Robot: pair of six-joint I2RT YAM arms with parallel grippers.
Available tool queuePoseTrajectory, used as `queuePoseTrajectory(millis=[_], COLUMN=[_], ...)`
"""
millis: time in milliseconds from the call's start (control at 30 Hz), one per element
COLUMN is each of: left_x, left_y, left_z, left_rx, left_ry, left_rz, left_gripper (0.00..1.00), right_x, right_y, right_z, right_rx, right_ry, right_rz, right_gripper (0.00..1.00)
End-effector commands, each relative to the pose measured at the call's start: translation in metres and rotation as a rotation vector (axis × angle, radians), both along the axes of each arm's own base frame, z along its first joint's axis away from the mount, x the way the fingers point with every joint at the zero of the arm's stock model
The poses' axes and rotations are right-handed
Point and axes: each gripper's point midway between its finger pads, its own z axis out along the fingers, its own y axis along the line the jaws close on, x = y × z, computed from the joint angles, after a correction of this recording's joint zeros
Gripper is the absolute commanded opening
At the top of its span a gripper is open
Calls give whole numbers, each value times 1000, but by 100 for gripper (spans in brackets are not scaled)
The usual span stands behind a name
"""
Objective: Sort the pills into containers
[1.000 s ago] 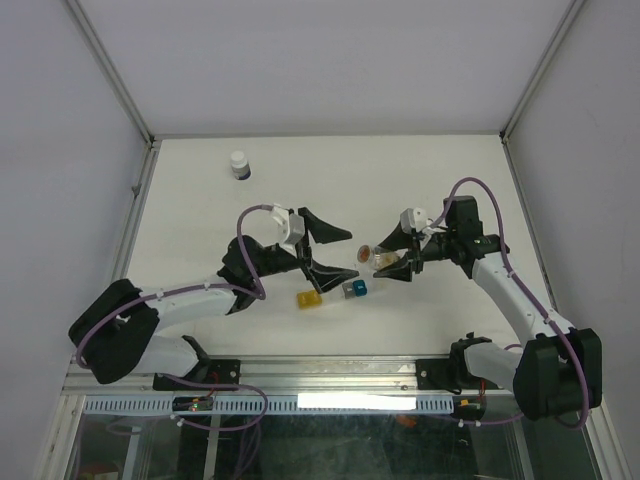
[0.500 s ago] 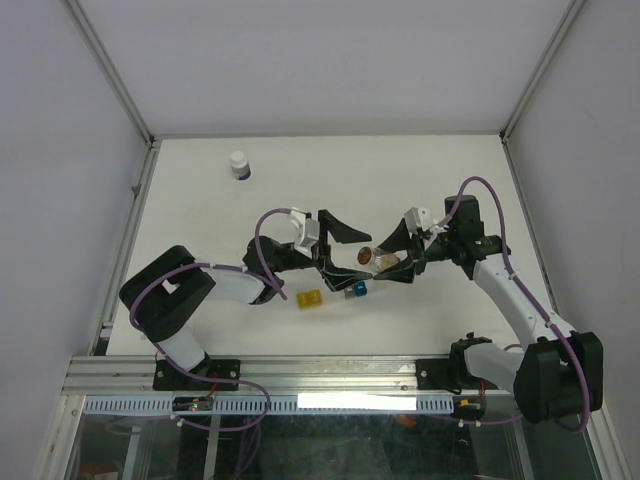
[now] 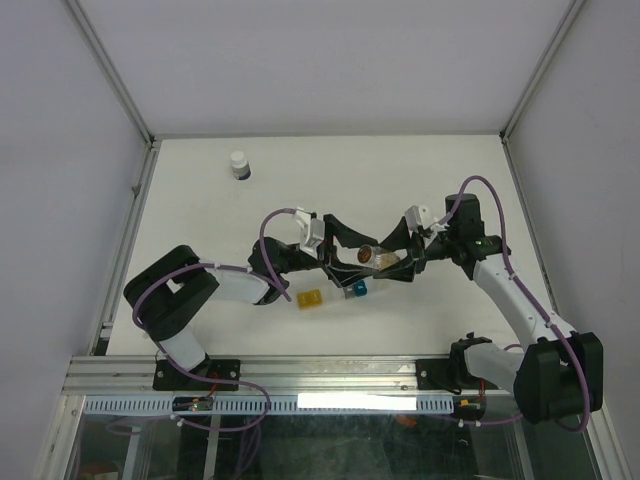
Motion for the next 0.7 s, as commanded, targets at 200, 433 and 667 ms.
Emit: queuePoseTrajectory(millis=[200, 433, 667], left_x=[-16, -14, -15], left_y=[20, 24, 27], left_z=[80, 82, 85], left_rx=[-294, -307, -315], left_ry=[-168, -155, -140], left_rz=[35, 61, 67], left_gripper=[66, 65, 51], right_x=[-2, -1, 0], right_y=[2, 2, 2], right_z=[16, 15, 15], right_rx=[33, 29, 25], right_ry=[-62, -61, -58], right_rz=[24, 18, 13], right_gripper=[0, 0, 0])
